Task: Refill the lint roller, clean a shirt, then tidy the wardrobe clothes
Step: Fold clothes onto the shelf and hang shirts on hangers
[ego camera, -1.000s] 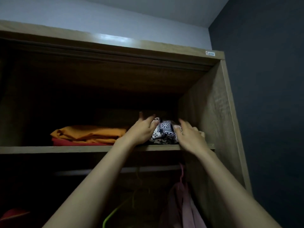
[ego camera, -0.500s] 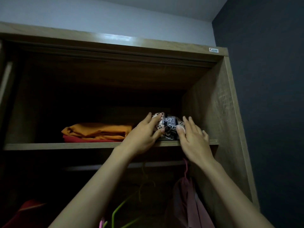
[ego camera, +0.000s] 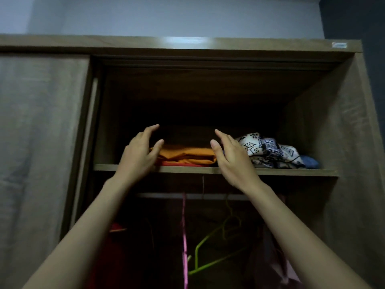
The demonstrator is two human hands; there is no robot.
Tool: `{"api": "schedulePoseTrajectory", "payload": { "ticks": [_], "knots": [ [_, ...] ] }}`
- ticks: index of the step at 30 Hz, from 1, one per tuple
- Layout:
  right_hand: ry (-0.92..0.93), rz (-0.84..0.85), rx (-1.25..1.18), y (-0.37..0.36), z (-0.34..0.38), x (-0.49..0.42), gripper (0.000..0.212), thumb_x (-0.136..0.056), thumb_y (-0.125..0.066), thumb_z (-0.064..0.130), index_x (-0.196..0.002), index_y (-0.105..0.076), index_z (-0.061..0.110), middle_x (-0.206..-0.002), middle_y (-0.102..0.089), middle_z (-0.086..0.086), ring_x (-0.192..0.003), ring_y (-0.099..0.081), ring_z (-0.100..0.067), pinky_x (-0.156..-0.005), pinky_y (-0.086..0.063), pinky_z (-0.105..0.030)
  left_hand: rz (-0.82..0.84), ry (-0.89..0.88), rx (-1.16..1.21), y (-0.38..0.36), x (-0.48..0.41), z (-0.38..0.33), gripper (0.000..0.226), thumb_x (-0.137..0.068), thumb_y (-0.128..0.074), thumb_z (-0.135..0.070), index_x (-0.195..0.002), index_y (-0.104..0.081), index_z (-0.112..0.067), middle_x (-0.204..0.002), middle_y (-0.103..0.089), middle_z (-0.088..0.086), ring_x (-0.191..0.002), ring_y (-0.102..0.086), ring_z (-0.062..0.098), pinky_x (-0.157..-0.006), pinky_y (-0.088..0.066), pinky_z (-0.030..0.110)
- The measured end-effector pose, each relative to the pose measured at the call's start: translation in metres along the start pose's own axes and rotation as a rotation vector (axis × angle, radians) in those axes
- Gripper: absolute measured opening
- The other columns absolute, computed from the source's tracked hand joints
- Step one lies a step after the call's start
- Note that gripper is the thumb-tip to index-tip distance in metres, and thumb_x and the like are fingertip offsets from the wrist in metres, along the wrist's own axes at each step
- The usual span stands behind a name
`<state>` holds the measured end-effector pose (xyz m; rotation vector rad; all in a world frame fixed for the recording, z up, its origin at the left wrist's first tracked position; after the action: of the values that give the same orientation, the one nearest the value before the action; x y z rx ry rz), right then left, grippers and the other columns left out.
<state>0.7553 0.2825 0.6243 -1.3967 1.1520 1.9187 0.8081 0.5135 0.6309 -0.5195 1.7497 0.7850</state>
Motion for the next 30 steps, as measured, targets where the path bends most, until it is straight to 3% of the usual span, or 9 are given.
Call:
{"api": "schedulePoseTrajectory", "payload": {
  "ticks": [5, 14, 20, 22, 25, 30],
  "knots": [
    [-0.225, -0.015, 0.353, -0.022, 0.006, -0.011, 0.053, -0.1, -0.025, 0.047, -0.138, -0.044, 0.014, -0.13, -0.058, -0.011, -0.124, -0.046, -0.03, -0.104, -0.029, -0.044, 0.27, 0.159, 0.071, -0.002, -0.006, 0.014, 0.055, -0.098, -0.045, -0.04, -0.149, -0.027, -0.027, -0.139, -0.051, 0.017, -0.127, -0.051, 0.031, -0.103, -0.042, 0.039],
    [-0.314, 0.01, 0.506, -0.031, 0.017, -0.012, 0.052, -0.098, -0.024, 0.053, -0.131, -0.051, 0.023, -0.119, -0.064, -0.01, -0.127, -0.039, -0.032, -0.104, -0.023, -0.05, 0.416, 0.056, -0.05, -0.008, -0.012, 0.013, 0.054, -0.09, -0.054, -0.054, -0.137, -0.048, -0.029, -0.131, -0.056, 0.002, -0.116, -0.054, 0.017, -0.088, -0.044, 0.028],
    [-0.347, 0.054, 0.516, -0.036, 0.023, -0.016, 0.053, -0.096, -0.031, 0.056, -0.127, -0.057, 0.023, -0.115, -0.065, -0.008, -0.129, -0.037, -0.031, -0.107, -0.018, -0.053, 0.363, 0.127, 0.024, -0.01, -0.017, 0.012, 0.041, -0.094, -0.053, -0.044, -0.13, -0.056, -0.024, -0.128, -0.058, 0.003, -0.109, -0.055, 0.015, -0.081, -0.042, 0.024],
    [-0.347, -0.008, 0.469, -0.039, 0.022, -0.013, 0.048, -0.096, -0.036, 0.054, -0.128, -0.057, 0.026, -0.113, -0.067, -0.006, -0.127, -0.038, -0.029, -0.105, -0.019, -0.051, 0.337, 0.115, 0.035, -0.013, -0.019, 0.01, 0.033, -0.096, -0.053, -0.035, -0.125, -0.06, -0.021, -0.125, -0.061, 0.003, -0.104, -0.055, 0.012, -0.082, -0.043, 0.024],
    [-0.334, -0.135, 0.412, -0.042, 0.02, -0.006, 0.041, -0.097, -0.041, 0.048, -0.129, -0.057, 0.029, -0.108, -0.069, -0.004, -0.123, -0.042, -0.025, -0.103, -0.022, -0.047, 0.299, 0.076, 0.05, -0.015, -0.02, 0.007, 0.031, -0.098, -0.051, -0.021, -0.128, -0.06, -0.02, -0.132, -0.058, 0.001, -0.118, -0.054, 0.014, -0.091, -0.043, 0.024],
    [-0.307, -0.2, 0.302, -0.041, 0.017, -0.006, 0.033, -0.097, -0.048, 0.033, -0.129, -0.056, 0.03, -0.108, -0.069, -0.001, -0.119, -0.048, -0.021, -0.105, -0.024, -0.046, 0.215, 0.063, 0.151, -0.016, -0.022, 0.011, 0.036, -0.1, -0.046, -0.017, -0.133, -0.056, -0.025, -0.136, -0.054, -0.002, -0.108, -0.055, 0.007, -0.078, -0.041, 0.011]
  ]
}}
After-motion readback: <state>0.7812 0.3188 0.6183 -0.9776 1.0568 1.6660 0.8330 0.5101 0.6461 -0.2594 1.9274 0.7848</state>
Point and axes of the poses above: each hand's wrist, its own x-axis away from the middle knuckle, its own y-axis out of the back of the hand, z = x × y, the point moved 2 cm from there along -x, towards the middle knuckle
